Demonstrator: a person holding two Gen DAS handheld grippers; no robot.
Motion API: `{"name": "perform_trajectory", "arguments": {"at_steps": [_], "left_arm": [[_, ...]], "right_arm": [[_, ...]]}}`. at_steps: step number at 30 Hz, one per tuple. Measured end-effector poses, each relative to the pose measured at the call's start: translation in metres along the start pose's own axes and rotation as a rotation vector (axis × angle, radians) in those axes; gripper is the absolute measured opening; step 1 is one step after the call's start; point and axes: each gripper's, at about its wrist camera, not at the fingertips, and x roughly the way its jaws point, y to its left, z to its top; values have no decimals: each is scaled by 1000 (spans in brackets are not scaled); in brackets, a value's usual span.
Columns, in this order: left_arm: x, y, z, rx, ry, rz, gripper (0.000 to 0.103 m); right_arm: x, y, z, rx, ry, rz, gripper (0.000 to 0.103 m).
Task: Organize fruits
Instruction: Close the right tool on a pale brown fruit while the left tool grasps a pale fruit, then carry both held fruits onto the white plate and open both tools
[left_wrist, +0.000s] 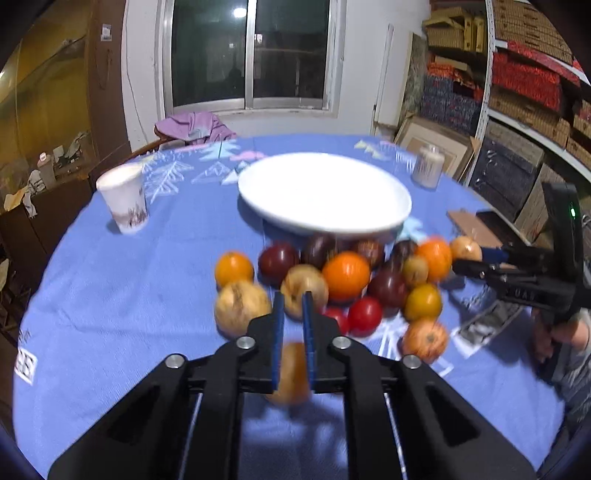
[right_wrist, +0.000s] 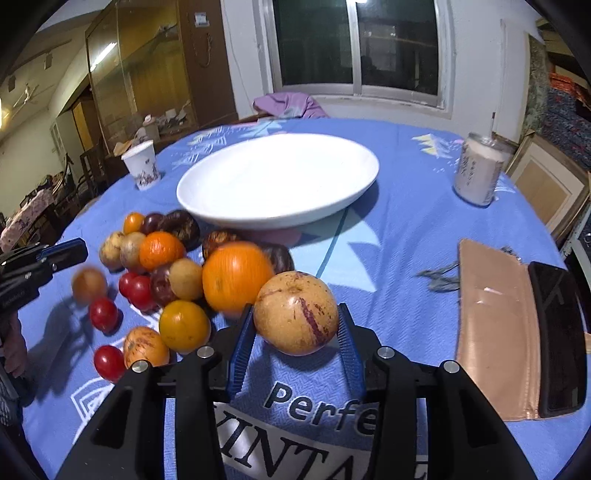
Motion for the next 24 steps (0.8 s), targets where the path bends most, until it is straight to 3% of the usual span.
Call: {"name": "perform_trajectory", "arguments": {"at_steps": [6,13,16,20,22,23,24], "left_arm": [[-7,-9,52,34,-39,-20,9],[-14,-2,-13,35,81,3,22],[-16,2,-29,-11,102,-30,36],[-19,-10,-44,32,78,-42,71],[-15,-21,-46,96,60,15,71],[-9,-24,-47,109,79,7,70],[-4,-24,-48,106,98,-12,57]], "right_arm": [[-23,-5,37,33,-75,16,45],[-7,-1,18,25,-42,60,45],[1,-1,13,34,-15,65,45],[-6,-4,13,49,-41,68,45],[-6,-5,12,56,-40,69,45],[-6,-5,11,58,-39,70,45],[-6,-5,11,58,-39,71,45]]}}
